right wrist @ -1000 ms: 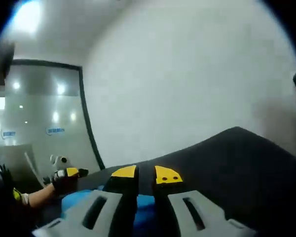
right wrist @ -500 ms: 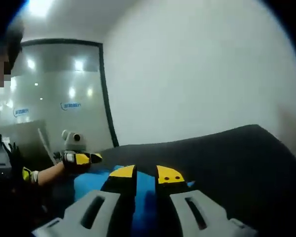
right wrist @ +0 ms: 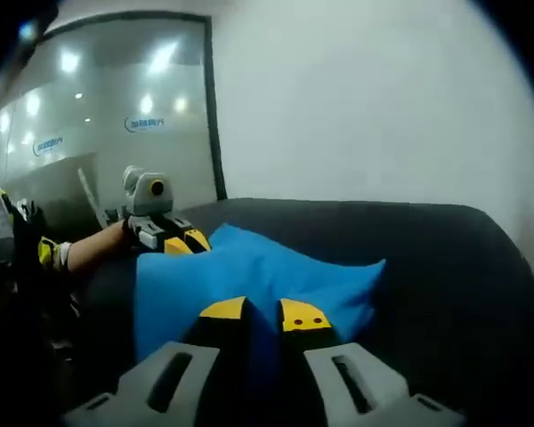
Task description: Spread out the cloth and fold it
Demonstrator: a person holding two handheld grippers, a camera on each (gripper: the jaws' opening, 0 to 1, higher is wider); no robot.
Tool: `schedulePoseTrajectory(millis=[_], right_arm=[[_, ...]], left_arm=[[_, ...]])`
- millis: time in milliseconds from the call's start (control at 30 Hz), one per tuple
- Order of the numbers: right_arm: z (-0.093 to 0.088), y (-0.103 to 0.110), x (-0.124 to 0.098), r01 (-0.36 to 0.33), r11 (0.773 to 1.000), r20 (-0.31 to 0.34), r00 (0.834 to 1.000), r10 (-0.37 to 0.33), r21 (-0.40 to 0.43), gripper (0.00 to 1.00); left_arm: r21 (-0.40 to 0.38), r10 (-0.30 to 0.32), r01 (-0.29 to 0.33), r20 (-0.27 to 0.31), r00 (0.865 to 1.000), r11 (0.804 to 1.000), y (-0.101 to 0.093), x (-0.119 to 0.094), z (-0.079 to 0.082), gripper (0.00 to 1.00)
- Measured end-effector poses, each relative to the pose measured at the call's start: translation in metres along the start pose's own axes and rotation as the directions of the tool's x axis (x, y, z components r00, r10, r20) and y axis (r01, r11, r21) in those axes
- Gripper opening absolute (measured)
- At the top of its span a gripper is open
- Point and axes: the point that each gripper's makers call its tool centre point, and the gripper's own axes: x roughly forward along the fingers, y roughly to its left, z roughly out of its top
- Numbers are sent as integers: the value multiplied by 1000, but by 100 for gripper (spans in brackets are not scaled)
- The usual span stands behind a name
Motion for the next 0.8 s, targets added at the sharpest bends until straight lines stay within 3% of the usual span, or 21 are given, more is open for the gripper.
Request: schedulePoseTrajectory(millis=[33,100,200,233,300,400,433,533,600,700,800], right_arm=[[6,-1,-3,-1,1000,33,999,1,-18,12],[24,-7,-11,34,999,136,990,-36,21,16],[46,-23,-27,96,991,276,954,-119,96,17],[48,-26,-30,112,988,290,947,-139,106,17],[46,-27,-29,114,988,280,950,-139,103,17],[40,-21,-22,124,991,239,962,-131,42,17],[40,-19,-21,128,991,235,963,-130,24,17],[42,-17,-21,116,993,248,961,-118,22,17],[49,-19,-24,102,992,289,950,-119,72,17],[56,-31,-32,121,982,336,927,-165,148,17],[52,-34,-31,135,981,315,933,-173,139,17]], left_arm=[[2,2,-2,40,999,1000,2,-2,8,17],[-24,4,0,141,990,1000,5,-11,29,17],[-90,-15,46,323,946,995,9,-33,63,17],[-122,1,47,363,932,991,12,-39,69,17],[-178,62,16,426,903,984,28,-51,78,17],[-270,159,-33,461,873,962,52,-65,79,17],[-296,182,-44,457,871,954,58,-67,77,17],[-299,173,-29,465,868,954,57,-69,77,17],[-282,154,-18,468,870,959,51,-67,78,17],[-222,107,-5,452,886,975,36,-57,77,17],[-179,101,-27,418,903,983,32,-47,72,17]])
